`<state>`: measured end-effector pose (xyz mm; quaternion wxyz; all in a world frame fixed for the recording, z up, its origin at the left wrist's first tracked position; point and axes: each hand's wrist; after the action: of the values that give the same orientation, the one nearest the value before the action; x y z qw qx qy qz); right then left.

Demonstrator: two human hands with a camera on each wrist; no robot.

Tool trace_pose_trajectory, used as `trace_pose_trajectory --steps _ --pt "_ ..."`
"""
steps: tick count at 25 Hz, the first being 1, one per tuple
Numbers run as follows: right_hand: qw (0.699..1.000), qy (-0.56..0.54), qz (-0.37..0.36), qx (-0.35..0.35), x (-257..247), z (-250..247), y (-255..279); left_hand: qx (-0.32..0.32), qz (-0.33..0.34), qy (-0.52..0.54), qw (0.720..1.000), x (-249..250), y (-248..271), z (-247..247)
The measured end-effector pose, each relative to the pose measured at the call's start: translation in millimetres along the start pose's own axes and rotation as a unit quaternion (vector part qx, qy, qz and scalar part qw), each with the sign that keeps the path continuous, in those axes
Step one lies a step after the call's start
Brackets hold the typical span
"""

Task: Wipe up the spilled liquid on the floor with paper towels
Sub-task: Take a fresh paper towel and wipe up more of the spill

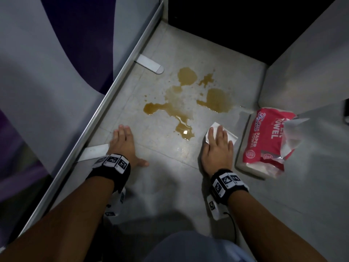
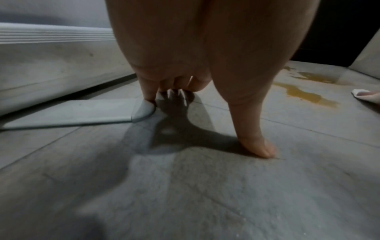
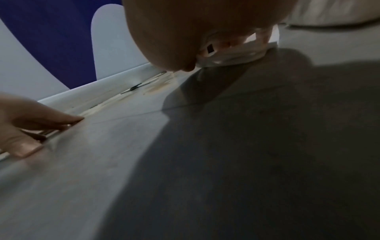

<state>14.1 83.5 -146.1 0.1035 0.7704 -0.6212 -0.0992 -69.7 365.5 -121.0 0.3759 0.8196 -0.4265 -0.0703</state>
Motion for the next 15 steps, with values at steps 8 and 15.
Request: trace_pose_trajectory --steps 8,15 --pt "0.998 -0.046 0.009 -0.049 -40 4 17 -0.017 -0.04 0.005 0.999 13 -14 -11" --pt "0.987 -0.113 0.079 -0.086 -110 7 3 -0.023 -0.055 0.001 0.998 23 -11 -18"
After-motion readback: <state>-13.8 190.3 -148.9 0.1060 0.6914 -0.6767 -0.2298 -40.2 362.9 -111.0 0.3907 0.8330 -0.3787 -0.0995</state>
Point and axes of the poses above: each hand's wrist, its own y-axis away from the middle knuckle, its own z-axis out of the palm, x = y × z, and after that the axes turned 13 degrees about y, right-handed
